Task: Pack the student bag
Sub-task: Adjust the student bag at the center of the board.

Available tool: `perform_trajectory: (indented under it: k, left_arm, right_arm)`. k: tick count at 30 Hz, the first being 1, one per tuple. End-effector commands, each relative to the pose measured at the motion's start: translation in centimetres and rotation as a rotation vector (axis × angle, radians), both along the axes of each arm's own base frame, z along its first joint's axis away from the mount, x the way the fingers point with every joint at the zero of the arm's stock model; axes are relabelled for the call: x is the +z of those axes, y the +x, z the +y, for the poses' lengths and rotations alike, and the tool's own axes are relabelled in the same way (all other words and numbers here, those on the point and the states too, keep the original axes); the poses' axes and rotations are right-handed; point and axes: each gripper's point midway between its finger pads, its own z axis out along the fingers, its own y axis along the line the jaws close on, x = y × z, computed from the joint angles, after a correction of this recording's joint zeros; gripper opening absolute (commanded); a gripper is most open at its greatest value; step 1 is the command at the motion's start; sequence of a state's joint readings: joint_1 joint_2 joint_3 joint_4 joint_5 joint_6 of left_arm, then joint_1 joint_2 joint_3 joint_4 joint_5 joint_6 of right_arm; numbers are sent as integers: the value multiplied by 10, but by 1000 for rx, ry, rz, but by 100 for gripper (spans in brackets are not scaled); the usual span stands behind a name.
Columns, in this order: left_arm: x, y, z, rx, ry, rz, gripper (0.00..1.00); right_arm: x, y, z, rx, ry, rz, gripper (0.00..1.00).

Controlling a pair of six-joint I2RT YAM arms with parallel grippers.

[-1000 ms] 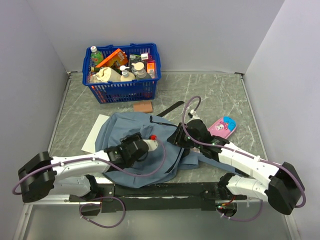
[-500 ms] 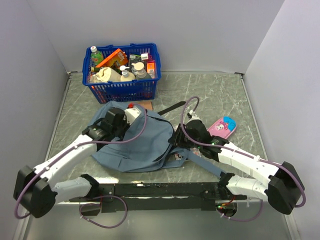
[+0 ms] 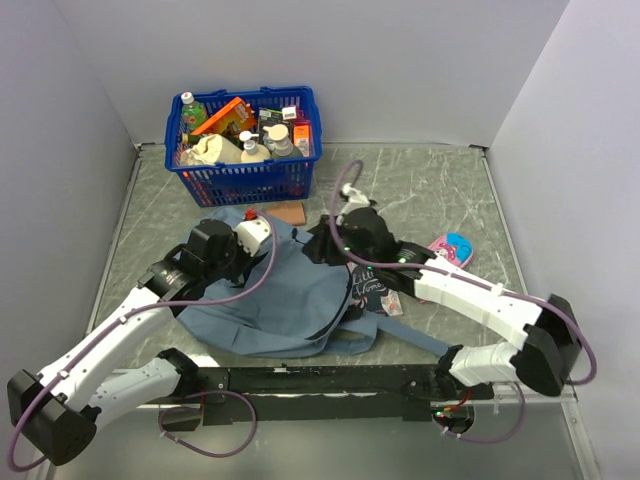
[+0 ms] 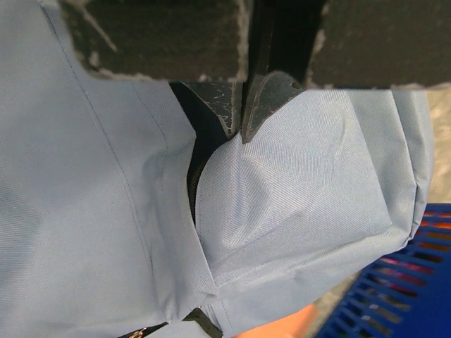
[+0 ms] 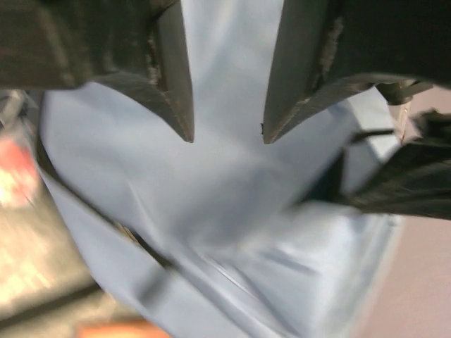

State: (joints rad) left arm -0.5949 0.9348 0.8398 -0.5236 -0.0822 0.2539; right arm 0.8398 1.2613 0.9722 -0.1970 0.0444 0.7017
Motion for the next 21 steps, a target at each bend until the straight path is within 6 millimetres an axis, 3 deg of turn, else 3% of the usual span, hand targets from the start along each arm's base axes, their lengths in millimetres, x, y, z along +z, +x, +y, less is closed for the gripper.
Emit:
perform_trajectory:
  k: [1,5,6,7,9,17,21]
  left_arm:
    - [19,-11,-22,-87,-122,4,1]
    - [24,-19,-27,-138,-153,22,1]
    - [25,-21,-28,-150,-158,23,1]
    - [28,-23,-29,-163,-163,19,1]
    - [30,-25,-28,-176,-166,25,1]
    - [34,-47,-38,-298,-194,76,1]
    - [39,-52,-41,-332,-203,89,1]
  right_arm:
    - [20,11,41,119,-36,-202,60]
    - [7,17,51,171,-188,-422,66]
    - [19,11,63,218,-205,-561,68]
    - [7,6,61,243,-244,-599,69]
    - [7,4,60,272,-317,-701,73]
    - [4,2,63,284,-532,-913,77]
    - [3,-8,74,324,-561,-983,77]
